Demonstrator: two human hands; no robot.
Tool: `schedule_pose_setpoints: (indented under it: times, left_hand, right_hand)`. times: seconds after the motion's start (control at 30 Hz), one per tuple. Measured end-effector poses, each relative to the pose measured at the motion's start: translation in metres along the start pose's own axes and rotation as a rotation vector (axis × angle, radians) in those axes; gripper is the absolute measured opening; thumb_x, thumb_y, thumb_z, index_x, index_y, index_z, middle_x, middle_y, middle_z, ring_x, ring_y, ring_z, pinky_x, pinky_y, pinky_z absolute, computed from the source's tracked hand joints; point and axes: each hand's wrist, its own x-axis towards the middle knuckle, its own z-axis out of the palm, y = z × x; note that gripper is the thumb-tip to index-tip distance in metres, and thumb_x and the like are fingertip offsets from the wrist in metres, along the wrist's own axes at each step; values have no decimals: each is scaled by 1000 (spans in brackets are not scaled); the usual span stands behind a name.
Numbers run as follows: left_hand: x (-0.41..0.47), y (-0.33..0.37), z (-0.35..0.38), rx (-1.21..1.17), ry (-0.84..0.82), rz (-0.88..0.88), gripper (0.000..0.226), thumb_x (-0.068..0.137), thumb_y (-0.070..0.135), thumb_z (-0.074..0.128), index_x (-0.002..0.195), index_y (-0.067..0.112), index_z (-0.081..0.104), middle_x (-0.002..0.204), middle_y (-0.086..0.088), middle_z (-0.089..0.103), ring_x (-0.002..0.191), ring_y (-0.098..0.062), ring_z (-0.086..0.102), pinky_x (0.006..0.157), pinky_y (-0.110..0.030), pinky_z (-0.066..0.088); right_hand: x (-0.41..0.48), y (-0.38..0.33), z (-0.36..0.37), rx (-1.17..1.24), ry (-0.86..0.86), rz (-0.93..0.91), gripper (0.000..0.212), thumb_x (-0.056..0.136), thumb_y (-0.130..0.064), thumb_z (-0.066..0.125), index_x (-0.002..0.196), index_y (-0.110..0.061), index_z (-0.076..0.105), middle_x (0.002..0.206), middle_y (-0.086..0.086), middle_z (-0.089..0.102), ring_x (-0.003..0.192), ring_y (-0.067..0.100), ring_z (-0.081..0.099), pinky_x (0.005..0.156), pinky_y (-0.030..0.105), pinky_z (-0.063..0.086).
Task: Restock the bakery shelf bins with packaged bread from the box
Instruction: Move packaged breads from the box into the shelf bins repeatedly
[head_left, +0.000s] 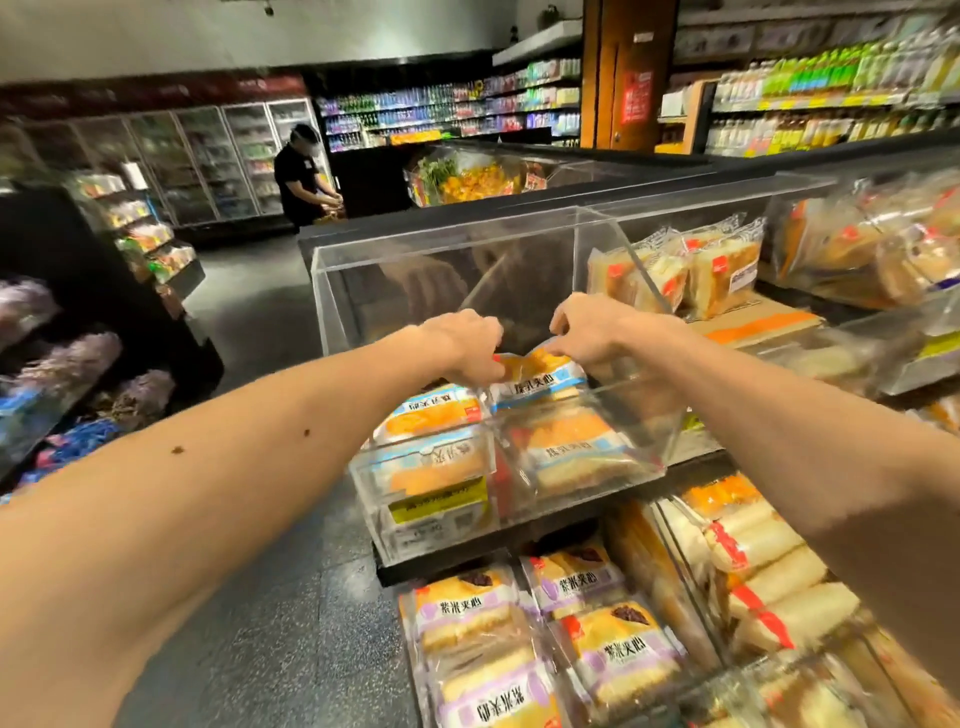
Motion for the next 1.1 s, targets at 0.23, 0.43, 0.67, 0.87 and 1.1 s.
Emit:
schedule_pose_setpoints:
  times: [0.23,0.43,0.67,0.87,1.1]
  left_hand:
    - [-131,12,-52,-221,339,-116,16,90,35,65,80,23,63,76,7,61,81,-20,62,73,-29,44]
    - [-320,39,-14,-145,487,-252,33,84,55,55,94,25,64,86,7,63,81,-18,59,76,-37,50]
    - [-576,99,132,-86,180,-818,55,79,62,47,118,26,61,114,-2,62,103,-30,59,79,-45,54]
    - [-798,203,223,-333,-146,-1491,57,79,53,60,130,27,60,130,-5,59,119,-33,55,92,-42,49]
    - [-986,322,329,-610,-281,-1923,52,93,46,58,140,26,46,144,-2,45,134,-28,44,106,-36,34]
  right_hand:
    - [-108,4,-15,265,441,-462,33,85,-33,70,116,-22,67,94,-1,67,86,16,59,90,38,51]
    - [-237,-30,56,230,350,-930,48,80,-53,52,115,-23,63,104,2,61,96,28,60,79,41,52]
    - [-378,-140,203,149,-193,-1283,57,90,-56,52,139,-26,50,128,-3,51,111,23,54,83,40,52]
    - [-549,-240,302,16,-662,-1616,65,93,-60,45,147,-25,38,140,-1,41,127,25,47,98,39,42]
    - [-747,-315,417,-190,-1000,-1704,80,82,-68,31,145,-20,42,149,0,43,137,24,42,104,34,39]
